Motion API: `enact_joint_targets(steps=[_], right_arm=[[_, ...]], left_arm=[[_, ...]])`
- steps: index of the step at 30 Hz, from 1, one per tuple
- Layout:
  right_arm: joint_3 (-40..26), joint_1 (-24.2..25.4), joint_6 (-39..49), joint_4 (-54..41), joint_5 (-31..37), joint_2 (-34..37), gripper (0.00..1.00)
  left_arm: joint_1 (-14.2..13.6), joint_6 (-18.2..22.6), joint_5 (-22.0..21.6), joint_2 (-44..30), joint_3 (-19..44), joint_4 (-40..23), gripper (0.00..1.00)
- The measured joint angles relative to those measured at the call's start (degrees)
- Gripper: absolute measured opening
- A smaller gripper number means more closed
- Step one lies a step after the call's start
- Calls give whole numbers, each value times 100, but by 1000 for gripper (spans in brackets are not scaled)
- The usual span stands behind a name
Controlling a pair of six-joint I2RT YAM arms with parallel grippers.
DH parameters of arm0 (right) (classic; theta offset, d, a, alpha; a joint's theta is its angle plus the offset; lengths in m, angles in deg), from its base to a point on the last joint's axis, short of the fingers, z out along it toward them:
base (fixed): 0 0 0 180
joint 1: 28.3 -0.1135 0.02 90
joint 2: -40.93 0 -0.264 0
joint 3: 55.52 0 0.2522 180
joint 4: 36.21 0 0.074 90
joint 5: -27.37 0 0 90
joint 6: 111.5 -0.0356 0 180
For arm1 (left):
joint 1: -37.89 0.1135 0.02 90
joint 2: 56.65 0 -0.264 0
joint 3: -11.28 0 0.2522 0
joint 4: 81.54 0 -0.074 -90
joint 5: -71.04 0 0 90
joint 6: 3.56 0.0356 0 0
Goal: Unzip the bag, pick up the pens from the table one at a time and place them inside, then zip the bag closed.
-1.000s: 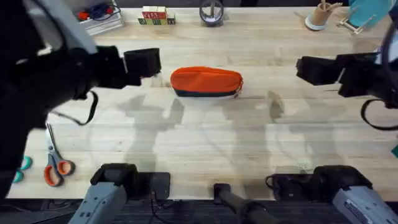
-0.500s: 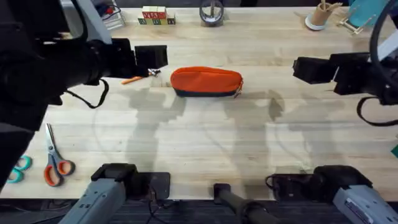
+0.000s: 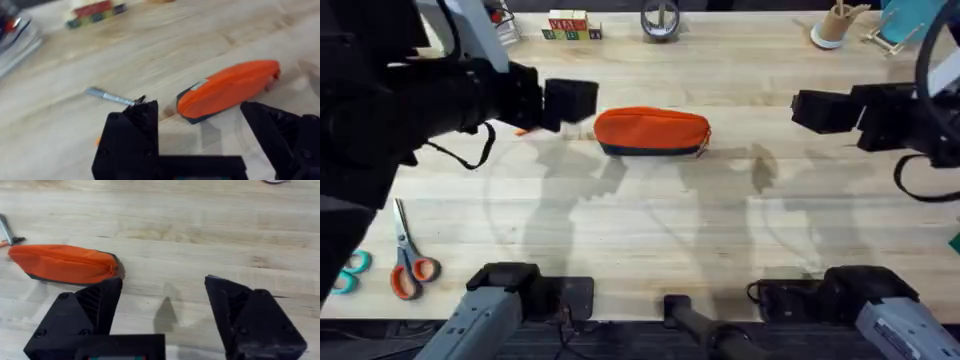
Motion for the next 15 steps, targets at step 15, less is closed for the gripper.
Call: enact_joint_targets(steps=[15], right_arm=[[0,0,-15,2,-1,0,997]], left_arm=[[1638,3045,3650,-1120,2,-33,992]])
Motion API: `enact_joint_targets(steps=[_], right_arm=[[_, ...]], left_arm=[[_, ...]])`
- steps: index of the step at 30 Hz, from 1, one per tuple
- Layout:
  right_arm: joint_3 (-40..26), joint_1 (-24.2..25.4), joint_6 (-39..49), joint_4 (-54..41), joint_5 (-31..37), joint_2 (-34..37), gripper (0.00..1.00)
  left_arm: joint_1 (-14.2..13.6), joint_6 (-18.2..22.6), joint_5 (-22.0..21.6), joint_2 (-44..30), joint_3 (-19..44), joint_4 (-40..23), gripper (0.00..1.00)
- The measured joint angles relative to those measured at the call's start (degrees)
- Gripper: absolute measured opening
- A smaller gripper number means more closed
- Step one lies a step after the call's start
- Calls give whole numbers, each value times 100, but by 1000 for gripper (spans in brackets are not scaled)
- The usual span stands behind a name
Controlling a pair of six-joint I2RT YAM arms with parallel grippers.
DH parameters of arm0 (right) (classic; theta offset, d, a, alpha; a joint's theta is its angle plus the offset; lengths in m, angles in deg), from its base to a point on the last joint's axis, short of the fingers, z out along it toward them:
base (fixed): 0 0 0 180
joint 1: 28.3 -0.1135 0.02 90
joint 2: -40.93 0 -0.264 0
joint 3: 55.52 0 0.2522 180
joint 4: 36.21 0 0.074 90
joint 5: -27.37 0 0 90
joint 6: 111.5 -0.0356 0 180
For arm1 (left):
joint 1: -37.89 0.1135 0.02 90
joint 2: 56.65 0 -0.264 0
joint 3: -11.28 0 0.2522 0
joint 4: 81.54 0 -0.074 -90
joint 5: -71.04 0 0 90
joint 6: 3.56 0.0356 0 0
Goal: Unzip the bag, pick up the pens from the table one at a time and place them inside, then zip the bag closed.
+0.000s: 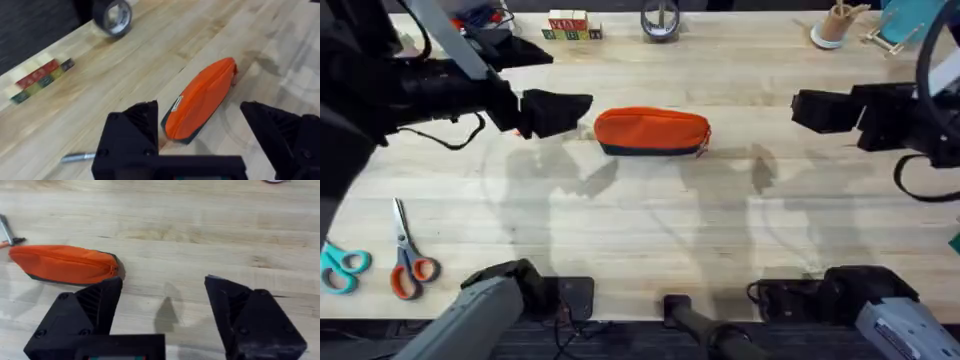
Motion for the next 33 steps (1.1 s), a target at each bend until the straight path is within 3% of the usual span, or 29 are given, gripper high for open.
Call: enact_joint_targets(steps=[3,7,19,28,33], right_arm=[[0,0,1,0,0,0,997],[0,0,0,0,-1,0,998],[0,0,0,0,1,0,998],[0,0,0,0,1,0,997],[0,0,0,-1,1,0,997]], left_arm=[[124,418,515,-406,0,30,991],[124,881,862,-939,0,49,991],[124,1727,1068,-2531,0,904,993],[124,1993,1296,-3211,0,1043,993],[124,2526,1674,-3390,2,863,992]])
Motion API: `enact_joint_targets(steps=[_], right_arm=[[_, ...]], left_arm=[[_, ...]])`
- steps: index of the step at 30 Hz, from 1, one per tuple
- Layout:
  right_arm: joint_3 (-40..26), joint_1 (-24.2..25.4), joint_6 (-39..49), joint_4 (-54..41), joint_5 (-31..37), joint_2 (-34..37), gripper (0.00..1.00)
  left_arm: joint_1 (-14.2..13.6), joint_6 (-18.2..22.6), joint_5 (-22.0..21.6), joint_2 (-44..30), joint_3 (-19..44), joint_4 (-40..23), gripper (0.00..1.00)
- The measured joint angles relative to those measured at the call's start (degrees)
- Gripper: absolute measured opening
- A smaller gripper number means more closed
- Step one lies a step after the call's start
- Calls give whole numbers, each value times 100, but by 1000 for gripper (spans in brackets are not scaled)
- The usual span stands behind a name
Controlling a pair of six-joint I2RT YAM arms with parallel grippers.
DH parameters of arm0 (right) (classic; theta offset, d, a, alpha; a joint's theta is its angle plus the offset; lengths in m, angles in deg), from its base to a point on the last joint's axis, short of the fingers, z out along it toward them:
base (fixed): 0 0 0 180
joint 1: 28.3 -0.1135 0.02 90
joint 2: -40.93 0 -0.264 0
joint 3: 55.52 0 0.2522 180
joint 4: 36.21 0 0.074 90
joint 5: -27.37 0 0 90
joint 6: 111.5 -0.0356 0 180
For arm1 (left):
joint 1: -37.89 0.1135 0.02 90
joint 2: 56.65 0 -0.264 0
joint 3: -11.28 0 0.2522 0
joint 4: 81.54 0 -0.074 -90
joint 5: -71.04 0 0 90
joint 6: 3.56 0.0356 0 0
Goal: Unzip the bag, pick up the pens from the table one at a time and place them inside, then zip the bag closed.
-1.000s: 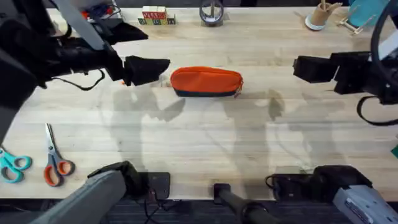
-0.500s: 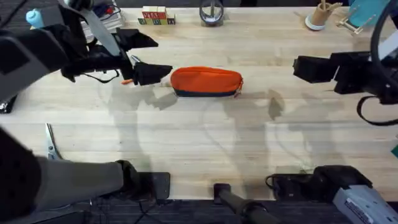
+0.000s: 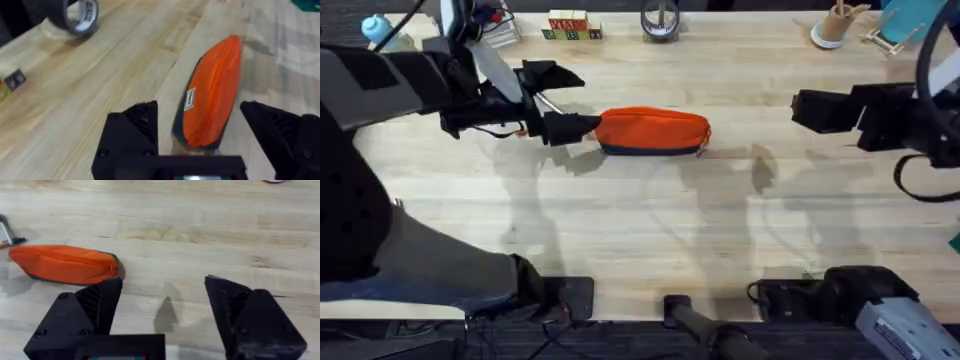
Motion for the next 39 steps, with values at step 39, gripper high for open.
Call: enact_joint_targets(steps=[39], right_arm=[[0,0,0,-1,0,0,998]], left_arm=[[-557,1599,545,-928,11,-379,836]])
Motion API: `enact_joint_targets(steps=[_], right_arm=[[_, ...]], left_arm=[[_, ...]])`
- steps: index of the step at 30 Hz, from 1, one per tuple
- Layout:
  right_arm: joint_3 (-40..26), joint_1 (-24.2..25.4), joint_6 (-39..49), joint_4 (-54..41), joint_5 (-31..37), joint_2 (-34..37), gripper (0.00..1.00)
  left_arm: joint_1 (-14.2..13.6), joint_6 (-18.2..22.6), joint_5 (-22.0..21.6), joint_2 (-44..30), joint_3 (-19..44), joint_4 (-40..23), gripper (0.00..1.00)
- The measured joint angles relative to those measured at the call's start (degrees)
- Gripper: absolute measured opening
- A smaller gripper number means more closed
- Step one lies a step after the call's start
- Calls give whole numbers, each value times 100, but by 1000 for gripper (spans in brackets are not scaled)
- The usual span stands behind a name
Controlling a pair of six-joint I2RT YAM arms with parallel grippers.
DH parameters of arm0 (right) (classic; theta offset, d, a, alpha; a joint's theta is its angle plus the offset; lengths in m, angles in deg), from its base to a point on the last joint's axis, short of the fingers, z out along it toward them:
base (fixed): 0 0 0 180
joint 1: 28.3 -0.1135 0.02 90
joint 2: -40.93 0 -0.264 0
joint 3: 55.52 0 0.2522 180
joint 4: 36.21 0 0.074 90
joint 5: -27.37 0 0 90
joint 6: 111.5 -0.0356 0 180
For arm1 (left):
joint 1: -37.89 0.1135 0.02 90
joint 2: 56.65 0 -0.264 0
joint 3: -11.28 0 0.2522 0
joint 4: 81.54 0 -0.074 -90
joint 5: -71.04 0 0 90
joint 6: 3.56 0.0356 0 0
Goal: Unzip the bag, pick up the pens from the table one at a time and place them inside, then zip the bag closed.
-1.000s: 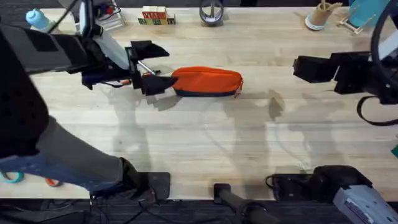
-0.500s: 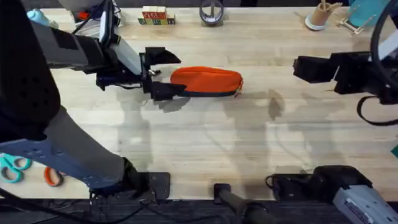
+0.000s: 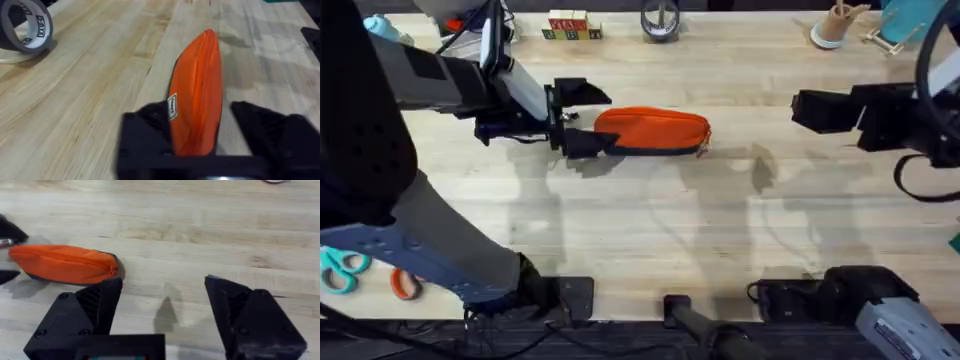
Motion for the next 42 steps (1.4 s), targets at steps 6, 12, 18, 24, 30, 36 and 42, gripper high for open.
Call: enact_joint_targets(steps=[6,12,18,24,30,36,42], right_arm=[[0,0,0,0,0,0,998],[0,0,0,0,0,0,998],[0,0,0,0,0,0,998],[0,0,0,-8,-2,0,998],[0,0,-151,-252,-2,0,998],[0,0,-219,-619,-189,26,998],[0,0,-214,-714,-758,341,998]], left_arm=[[0,46,-1,0,0,9,83],[0,50,-17,0,0,5,46],[0,51,-22,0,0,5,40],[0,50,-42,0,0,5,41],[0,50,-42,0,0,5,41],[0,50,-42,0,0,4,41],[0,50,-42,0,0,3,41]])
